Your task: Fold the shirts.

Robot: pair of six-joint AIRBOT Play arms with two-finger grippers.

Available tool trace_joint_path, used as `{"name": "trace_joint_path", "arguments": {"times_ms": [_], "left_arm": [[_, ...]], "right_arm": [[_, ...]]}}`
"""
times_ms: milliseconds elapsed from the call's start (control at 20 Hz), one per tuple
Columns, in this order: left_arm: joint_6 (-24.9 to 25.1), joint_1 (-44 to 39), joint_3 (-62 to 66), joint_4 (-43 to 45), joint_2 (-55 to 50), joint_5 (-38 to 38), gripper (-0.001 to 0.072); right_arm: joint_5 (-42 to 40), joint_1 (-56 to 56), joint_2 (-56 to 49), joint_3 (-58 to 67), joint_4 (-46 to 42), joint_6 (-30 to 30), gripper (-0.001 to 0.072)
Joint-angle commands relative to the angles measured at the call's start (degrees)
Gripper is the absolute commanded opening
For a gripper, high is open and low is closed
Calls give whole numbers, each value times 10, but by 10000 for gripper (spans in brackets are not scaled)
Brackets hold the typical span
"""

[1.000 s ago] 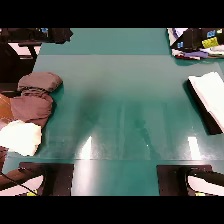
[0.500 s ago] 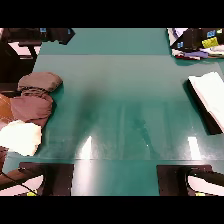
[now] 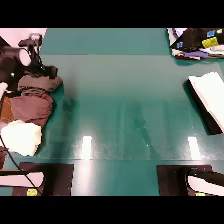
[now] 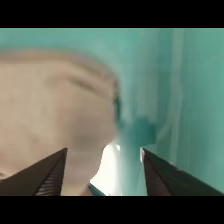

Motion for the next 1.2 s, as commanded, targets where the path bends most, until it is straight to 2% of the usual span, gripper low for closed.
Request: {"name": "trace_joint_path", "arguments": {"times_ms": [0,50,100,150,200,250,400,600,750,850,1000,1150], "left_arm": [[-4,17,-33,10,-59,39,558],[-4,17,-33,10,-66,47,558],[-4,17,-33,10,-68,53,522],[-4,17,-32,10,-66,57,355],[-3,17,-29,11,-64,57,109],[-3,17,-23,11,-60,53,31],[0,17,17,11,-16,45,23],[14,16,117,2,109,33,23],[71,16,188,-73,205,-6,22],[110,8,221,-132,252,-39,22],[122,-69,237,-128,278,-73,20],[122,-198,235,-126,251,-112,20]], "right_arm": [[-4,0,0,0,0,0,17],[-7,0,0,0,0,0,17],[-9,0,0,0,0,0,17],[-12,0,0,0,0,0,17],[-16,0,0,0,0,0,17],[-19,0,0,0,0,0,17],[-25,-1,0,15,0,0,17],[-31,-21,7,95,0,0,17],[-55,-48,49,84,0,0,16],[-94,-73,95,32,-1,0,17],[-134,-119,153,-28,0,0,17],[-149,-155,197,-61,2,0,16]]}}
